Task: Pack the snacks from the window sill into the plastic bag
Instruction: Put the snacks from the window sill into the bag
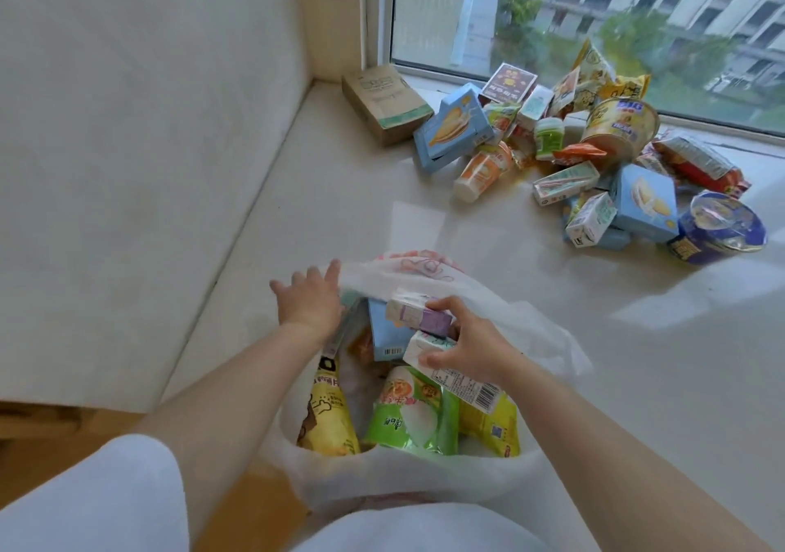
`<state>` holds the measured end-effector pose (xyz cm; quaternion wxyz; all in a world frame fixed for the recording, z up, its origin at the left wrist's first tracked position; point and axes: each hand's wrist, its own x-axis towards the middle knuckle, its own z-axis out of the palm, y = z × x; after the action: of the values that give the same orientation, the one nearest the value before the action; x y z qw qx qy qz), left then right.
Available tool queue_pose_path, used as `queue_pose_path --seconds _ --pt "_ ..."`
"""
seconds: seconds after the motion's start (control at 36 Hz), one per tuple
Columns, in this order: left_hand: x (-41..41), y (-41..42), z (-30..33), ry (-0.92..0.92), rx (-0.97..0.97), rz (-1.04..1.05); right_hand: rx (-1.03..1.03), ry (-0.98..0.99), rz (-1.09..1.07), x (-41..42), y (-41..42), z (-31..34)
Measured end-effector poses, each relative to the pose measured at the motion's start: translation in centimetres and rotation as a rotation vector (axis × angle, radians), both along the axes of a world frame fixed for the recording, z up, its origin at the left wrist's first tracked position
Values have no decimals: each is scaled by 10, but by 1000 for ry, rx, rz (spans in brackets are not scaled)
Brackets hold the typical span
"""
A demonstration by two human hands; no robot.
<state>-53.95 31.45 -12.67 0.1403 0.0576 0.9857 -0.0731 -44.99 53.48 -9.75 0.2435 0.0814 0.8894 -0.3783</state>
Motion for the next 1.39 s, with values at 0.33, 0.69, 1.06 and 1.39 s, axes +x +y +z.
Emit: queue_pose_path --seconds 0.33,0.69,1.06,1.39 --pt "-64 7 76 186 772 418 471 269 625 -24 -83 -12" --pt "-15 0 12 32 312 107 828 -38 -419 27 24 -18" --pt "-39 41 16 -78 325 -242 -337 -79 -1173 12 88 29" --pt "-32 129 26 -432 673 176 -332 -112 -1242 13 192 46"
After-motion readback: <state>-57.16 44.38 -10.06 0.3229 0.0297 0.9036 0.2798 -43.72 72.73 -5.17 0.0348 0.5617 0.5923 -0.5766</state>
